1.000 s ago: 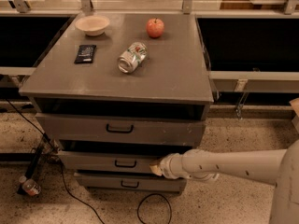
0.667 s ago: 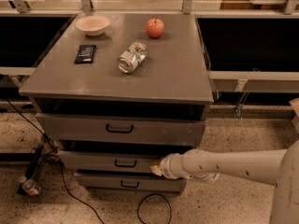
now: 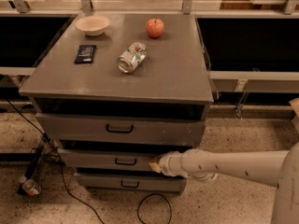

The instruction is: Close middle drawer

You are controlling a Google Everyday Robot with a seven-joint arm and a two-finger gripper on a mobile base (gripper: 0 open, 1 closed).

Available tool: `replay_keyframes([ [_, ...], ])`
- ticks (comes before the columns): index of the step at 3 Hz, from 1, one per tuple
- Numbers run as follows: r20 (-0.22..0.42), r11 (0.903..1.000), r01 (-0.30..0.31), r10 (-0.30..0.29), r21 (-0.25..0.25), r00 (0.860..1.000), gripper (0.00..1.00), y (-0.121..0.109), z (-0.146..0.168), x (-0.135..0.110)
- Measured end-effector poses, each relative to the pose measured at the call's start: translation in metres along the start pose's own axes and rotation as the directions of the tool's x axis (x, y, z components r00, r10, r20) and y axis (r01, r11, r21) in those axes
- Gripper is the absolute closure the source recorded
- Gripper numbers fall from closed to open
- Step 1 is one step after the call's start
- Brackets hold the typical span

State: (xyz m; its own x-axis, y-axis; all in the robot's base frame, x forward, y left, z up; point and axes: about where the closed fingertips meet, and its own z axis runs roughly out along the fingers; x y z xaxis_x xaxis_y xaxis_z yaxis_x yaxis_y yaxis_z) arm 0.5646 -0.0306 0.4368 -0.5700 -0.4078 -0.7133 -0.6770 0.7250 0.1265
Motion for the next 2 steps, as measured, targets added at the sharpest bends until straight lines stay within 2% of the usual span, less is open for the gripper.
replay_keyframes([
  [1,-0.002,1.0000,-0.001,0.001,-0.001,1.000,1.00,0.000,-0.003,0.003],
  [2,-0.012,0.9999,-0.012,0.012,-0.006,1.000,1.00,0.003,-0.025,0.020],
])
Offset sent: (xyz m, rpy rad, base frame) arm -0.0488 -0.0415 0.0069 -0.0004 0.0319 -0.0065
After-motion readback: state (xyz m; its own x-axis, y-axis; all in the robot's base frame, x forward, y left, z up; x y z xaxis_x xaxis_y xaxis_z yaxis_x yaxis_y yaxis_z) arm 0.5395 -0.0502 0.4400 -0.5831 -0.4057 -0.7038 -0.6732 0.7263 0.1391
